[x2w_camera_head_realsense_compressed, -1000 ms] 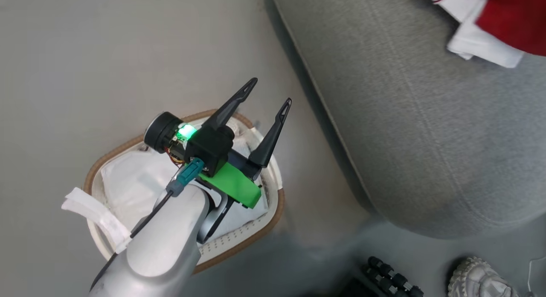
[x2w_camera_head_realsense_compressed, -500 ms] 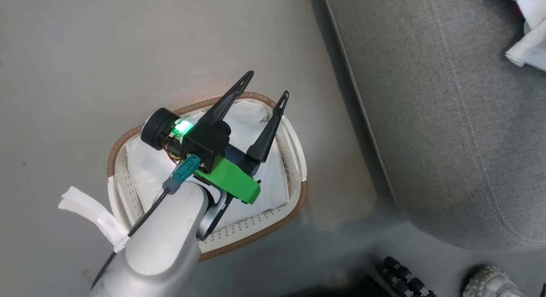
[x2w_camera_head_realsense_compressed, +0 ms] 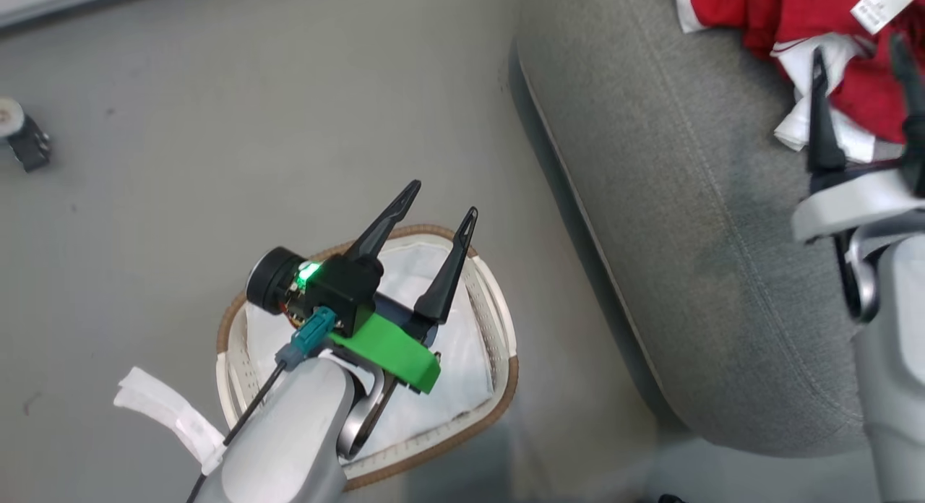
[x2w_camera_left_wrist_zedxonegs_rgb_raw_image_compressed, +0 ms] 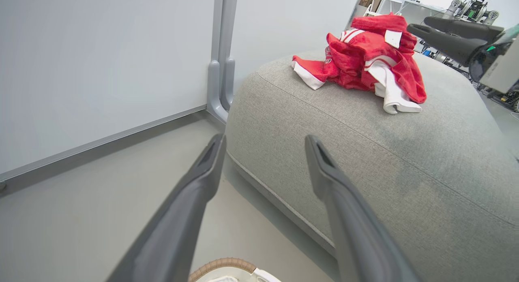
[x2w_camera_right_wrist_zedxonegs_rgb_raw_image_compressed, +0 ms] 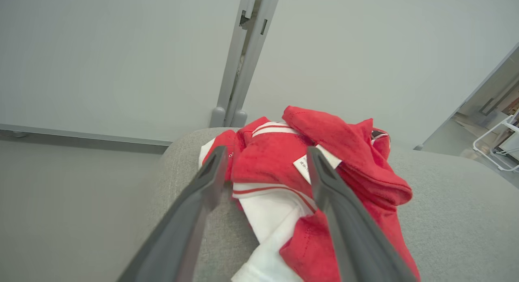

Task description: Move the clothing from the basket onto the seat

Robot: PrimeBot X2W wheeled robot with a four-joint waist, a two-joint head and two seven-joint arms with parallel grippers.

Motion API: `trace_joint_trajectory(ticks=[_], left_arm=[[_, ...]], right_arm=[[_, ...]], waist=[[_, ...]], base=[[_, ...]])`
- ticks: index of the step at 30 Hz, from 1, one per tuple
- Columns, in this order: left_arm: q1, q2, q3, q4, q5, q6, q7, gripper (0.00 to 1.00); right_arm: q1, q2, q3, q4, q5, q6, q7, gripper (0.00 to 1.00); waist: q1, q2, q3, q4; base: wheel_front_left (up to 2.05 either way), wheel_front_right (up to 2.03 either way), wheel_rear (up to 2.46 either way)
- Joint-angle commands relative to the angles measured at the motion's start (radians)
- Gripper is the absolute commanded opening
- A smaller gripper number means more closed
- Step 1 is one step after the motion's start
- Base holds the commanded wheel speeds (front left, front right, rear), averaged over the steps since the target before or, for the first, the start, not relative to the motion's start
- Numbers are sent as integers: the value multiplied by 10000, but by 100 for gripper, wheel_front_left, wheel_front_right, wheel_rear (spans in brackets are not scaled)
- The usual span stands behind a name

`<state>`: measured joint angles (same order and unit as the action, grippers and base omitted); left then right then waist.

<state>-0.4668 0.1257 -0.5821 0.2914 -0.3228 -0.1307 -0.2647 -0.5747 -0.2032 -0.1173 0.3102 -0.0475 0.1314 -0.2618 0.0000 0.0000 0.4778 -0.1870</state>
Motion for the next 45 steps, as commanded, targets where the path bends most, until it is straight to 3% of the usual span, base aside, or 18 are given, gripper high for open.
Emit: trace_joint_trajectory(ticks=[1, 11, 22, 33, 44, 45], left_arm=[[288, -55, 93, -27, -89, -1, 9, 100], [1604, -302, 1060, 76, 16, -1, 9, 100], [3007, -479, 3608, 623, 802, 98, 10, 100], [4449, -701, 5817, 928, 1330, 354, 9, 100], [5166, -743, 6331, 834, 600, 54, 9, 100], [5020, -752, 6324, 842, 607, 73, 1, 0]], right_arm=[[400, 168, 153, -85, 121, -14, -44, 100], [2335, 1057, 733, -335, 679, -14, -44, 100], [3903, 1442, 1308, -252, 883, -14, -46, 100], [4740, 1499, 1532, -126, 1096, -14, -44, 100], [5290, 1501, 1609, -104, 1475, -14, -44, 100], [5154, 1536, 1615, -96, 1421, 0, 0, 0]], waist=[[0, 0, -1038, 84], [0, 0, -2697, 784], [0, 0, -3618, 1809], [0, 0, -4301, 2325], [0, 0, -4572, 2630], [0, 0, -4556, 2613]], base=[[0, 0, 0], [0, 0, 0], [0, 0, 0], [0, 0, 0], [0, 0, 0], [0, 0, 0]])
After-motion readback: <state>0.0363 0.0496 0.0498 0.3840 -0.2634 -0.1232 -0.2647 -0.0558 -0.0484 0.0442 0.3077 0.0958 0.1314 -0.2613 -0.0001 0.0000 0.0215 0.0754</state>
